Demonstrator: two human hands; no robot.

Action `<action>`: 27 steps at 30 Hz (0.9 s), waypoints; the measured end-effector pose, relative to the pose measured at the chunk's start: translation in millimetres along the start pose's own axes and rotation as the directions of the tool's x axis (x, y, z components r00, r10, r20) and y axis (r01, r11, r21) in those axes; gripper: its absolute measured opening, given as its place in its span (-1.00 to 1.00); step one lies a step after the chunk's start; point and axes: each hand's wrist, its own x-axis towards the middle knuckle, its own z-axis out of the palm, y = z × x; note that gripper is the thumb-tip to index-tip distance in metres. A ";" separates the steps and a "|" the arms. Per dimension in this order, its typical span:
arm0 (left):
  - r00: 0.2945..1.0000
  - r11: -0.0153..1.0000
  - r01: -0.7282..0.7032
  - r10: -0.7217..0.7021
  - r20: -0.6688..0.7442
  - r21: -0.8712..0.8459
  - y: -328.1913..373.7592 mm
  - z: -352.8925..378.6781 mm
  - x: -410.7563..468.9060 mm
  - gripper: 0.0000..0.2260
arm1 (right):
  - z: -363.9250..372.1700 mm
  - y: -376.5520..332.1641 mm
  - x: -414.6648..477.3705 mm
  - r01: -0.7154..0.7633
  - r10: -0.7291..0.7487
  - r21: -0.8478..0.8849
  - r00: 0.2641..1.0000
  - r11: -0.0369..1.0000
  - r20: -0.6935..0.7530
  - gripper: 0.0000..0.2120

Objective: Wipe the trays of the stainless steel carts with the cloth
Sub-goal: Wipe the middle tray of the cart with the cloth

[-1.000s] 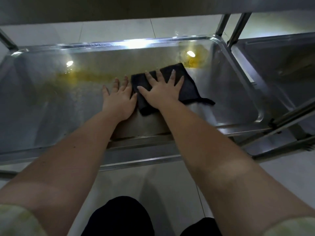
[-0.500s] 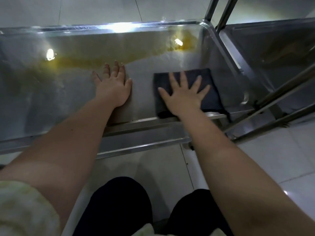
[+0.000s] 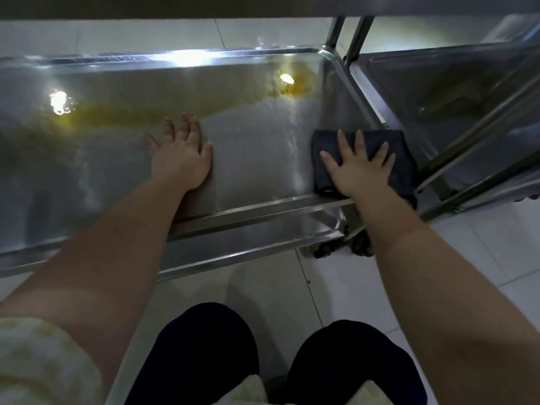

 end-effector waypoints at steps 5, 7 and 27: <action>1.000 0.999 -0.009 0.010 0.005 -0.035 -2.7 -0.2 0.2 -0.46 | 23.4 -114.5 -41.8 0.278 -0.277 -0.034 0.960 0.960 0.045 -0.30; 1.000 0.999 -0.022 0.023 0.013 -0.046 -5.5 0.6 3.0 -0.48 | 20.5 -122.9 -44.5 0.353 -0.349 -0.031 0.933 0.935 0.093 -0.31; 1.000 0.999 -0.014 0.014 -0.009 -0.030 -38.3 1.1 57.9 -0.51 | -6.4 -211.4 99.4 0.469 -0.470 -0.022 0.882 0.883 -0.036 -0.34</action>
